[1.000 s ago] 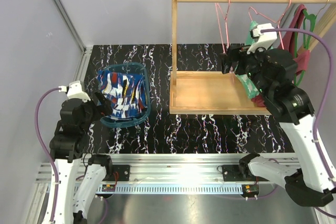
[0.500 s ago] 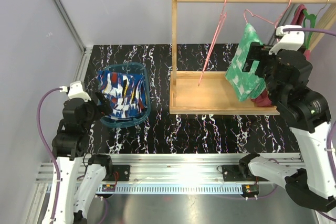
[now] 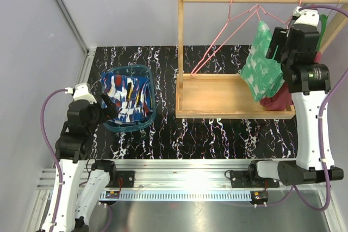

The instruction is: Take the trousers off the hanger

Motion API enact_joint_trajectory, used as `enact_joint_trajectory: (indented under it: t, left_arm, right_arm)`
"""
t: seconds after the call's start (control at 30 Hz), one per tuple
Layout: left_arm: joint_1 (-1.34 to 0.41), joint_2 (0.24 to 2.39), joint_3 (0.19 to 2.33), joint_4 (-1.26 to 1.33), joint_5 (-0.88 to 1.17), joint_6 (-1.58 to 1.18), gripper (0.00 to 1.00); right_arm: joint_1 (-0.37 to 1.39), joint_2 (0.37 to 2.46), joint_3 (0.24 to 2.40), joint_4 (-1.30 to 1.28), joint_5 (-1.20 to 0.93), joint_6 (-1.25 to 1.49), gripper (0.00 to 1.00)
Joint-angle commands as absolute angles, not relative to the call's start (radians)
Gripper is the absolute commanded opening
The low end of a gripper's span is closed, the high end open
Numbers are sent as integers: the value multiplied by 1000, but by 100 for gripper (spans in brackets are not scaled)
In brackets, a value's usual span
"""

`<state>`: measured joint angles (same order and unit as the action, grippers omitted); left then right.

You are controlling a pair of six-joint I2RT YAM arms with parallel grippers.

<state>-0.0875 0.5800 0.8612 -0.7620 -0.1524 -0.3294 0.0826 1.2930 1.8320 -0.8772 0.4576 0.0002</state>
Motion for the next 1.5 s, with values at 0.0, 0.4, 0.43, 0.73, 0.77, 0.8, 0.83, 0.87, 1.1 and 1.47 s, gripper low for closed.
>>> enact_joint_trajectory:
  t: [0.0,0.4,0.43,0.73,0.77,0.8,0.83,0.87,1.1,1.47]
  left_arm:
    - [-94,578,853,-710,-127,-324,99]
    - [-98,574,851,-709,-117,-322,99]
    - [-98,575,851,-709,-117,-322,99]
    - [-100,577,851,-707,-112,-322,99]
    - [-100,577,851,-707,-112,-322,99]
    - [-98,580,850,-707,-112,-322,99]
    - [-100,580,851,-707,-112,-322,99]
    - [-100,581,851,-709,-112,-322,99]
    - [-100,580,851,-709,-114,-322,99]
    - [-104,575,850,-710,-118,-324,99]
  right_arm:
    - [58,1284,1875,-876,250,51,71]
    - [57,1310,1812,-857,130,58,32]
    - [58,1307,1803,-857,121,61,30]
    - [58,1259,1700,-851,136,80,20]
    - [57,1253,1698,-850,138,80,17]
    - [58,1252,1700,-853,140,74,12]
    - [58,1252,1710,-856,143,71,9]
    - [58,1253,1719,-862,152,69,8]
    - [58,1249,1796,-891,156,29,0]
    - [58,1226,1879,-825,80,-25,0]
